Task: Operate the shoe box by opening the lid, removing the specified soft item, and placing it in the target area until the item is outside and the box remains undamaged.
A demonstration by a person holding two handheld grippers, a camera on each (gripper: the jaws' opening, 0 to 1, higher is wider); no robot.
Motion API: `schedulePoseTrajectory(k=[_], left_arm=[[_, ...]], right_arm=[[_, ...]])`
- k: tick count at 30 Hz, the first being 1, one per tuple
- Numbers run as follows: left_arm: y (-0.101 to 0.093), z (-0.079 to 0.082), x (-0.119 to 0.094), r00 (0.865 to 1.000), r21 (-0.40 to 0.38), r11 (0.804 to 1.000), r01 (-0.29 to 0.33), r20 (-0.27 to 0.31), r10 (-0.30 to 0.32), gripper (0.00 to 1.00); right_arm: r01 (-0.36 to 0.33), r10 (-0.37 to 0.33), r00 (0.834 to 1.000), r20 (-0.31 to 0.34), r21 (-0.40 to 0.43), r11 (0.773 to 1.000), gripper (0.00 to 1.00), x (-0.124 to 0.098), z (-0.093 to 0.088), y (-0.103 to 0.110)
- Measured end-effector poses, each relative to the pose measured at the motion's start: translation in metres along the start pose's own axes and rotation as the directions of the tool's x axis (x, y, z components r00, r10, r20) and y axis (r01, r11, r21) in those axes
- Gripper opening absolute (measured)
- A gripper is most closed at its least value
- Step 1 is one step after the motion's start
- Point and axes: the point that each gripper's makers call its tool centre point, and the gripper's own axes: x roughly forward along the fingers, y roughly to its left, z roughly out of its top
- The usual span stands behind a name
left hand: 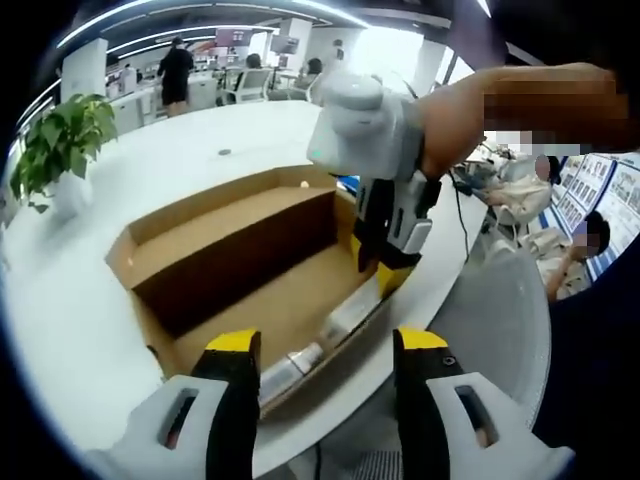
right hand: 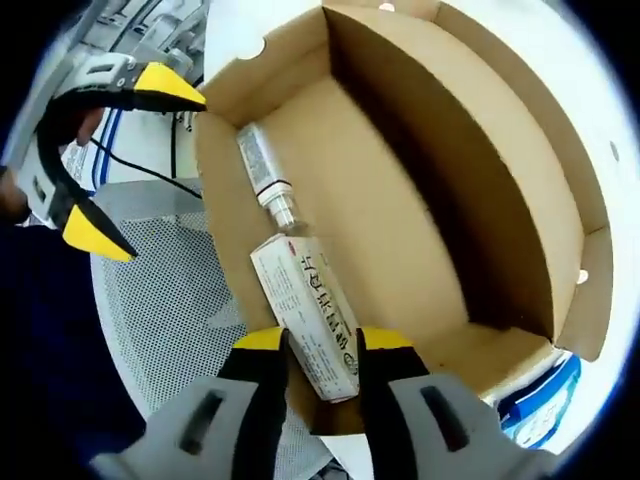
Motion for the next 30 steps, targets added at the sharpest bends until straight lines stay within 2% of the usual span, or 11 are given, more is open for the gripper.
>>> schedulePoseTrajectory(k=[3,9,16,22,27,30], left_arm=[[0.0,0.003,0.002,1.0,0.0,1.0,0.002,-0.001,-0.002,0.52],[0.0,0.006,0.003,1.0,0.01,1.0,0.008,-0.01,-0.008,0.52],[0.002,0.006,0.003,1.0,0.018,1.0,0.003,-0.02,-0.003,0.52],[0.001,0.005,0.003,1.0,0.019,1.0,0.005,-0.024,-0.004,0.51],[0.002,0.007,0.003,1.0,0.021,1.0,0.003,-0.021,-0.003,0.51],[0.003,0.008,0.003,1.0,0.022,1.0,0.003,-0.02,-0.003,0.51]], right_arm=[[0.014,-0.016,0.999,0.04,0.037,0.999,0.3,-0.001,0.0,-0.005],[0.021,-0.028,0.993,0.115,0.063,0.998,0.27,-0.003,0.009,-0.007],[0.04,-0.048,0.988,0.148,0.056,0.998,0.28,-0.005,0.017,-0.009],[0.049,-0.05,0.99,0.133,0.014,0.999,0.26,-0.006,0.013,-0.004],[0.074,-0.067,0.986,0.152,-0.042,0.996,0.28,-0.011,0.018,0.001],[0.083,-0.073,0.992,0.106,-0.095,0.992,0.28,-0.003,0.013,0.002]])
